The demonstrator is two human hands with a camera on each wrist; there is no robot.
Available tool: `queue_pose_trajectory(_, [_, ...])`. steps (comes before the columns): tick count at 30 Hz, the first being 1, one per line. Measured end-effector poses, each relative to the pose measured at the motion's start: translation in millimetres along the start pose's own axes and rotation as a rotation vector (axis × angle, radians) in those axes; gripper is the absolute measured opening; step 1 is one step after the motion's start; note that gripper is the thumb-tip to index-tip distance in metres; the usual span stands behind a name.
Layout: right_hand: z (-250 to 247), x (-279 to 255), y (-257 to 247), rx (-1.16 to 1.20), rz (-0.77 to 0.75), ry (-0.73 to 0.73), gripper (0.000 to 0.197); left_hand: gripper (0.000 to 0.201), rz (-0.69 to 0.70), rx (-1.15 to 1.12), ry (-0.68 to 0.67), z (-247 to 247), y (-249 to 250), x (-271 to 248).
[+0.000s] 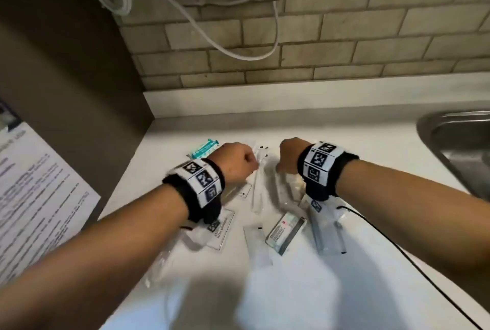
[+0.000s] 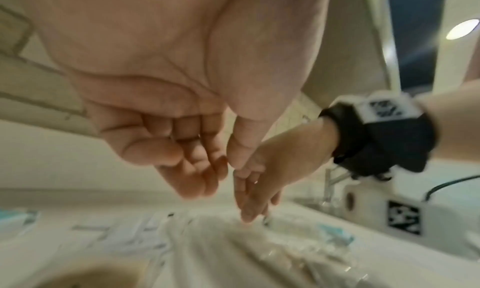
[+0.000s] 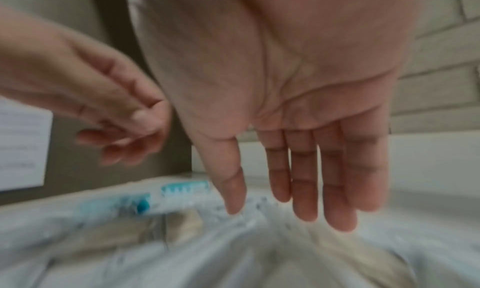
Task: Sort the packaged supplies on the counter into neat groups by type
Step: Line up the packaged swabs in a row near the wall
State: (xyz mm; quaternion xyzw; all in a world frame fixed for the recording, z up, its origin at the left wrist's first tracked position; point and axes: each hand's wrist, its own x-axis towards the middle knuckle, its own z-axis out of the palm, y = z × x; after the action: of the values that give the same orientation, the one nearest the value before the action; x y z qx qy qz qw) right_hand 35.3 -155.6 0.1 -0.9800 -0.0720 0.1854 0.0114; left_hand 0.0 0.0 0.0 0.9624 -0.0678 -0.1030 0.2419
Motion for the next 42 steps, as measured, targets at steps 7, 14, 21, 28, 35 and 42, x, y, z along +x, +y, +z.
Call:
queue_pose_trajectory(7, [34,26,11,0.028,0.092,0.046,0.031,0.046,-0.135,0.17,-0.047,48,0,35])
queue_pose_trajectory(14, [35,33,19,0.118,0.101,0.094,0.022,0.029,-0.255,0.092,-0.086,59,2,55])
queue_pose_trajectory(21, [7,29,36,0.354,0.056,0.185,0.028,0.044,-0.341,-0.34,-0.006,64,5,68])
queue_pose_trajectory(28, [-1,15,52,0.439,0.07,0.163,0.031,0.05,-0.279,-0.083,-0.065,77,9,68])
queue_pose_trajectory(35, [4,16,58,0.475,0.088,0.123,0.03,0.026,-0.293,-0.045,-0.074,69,13,69])
queue_pose_trajectory(42, [9,22,58,0.555,0.095,0.066,0.031,0.037,-0.324,-0.248,-0.112,61,14,62])
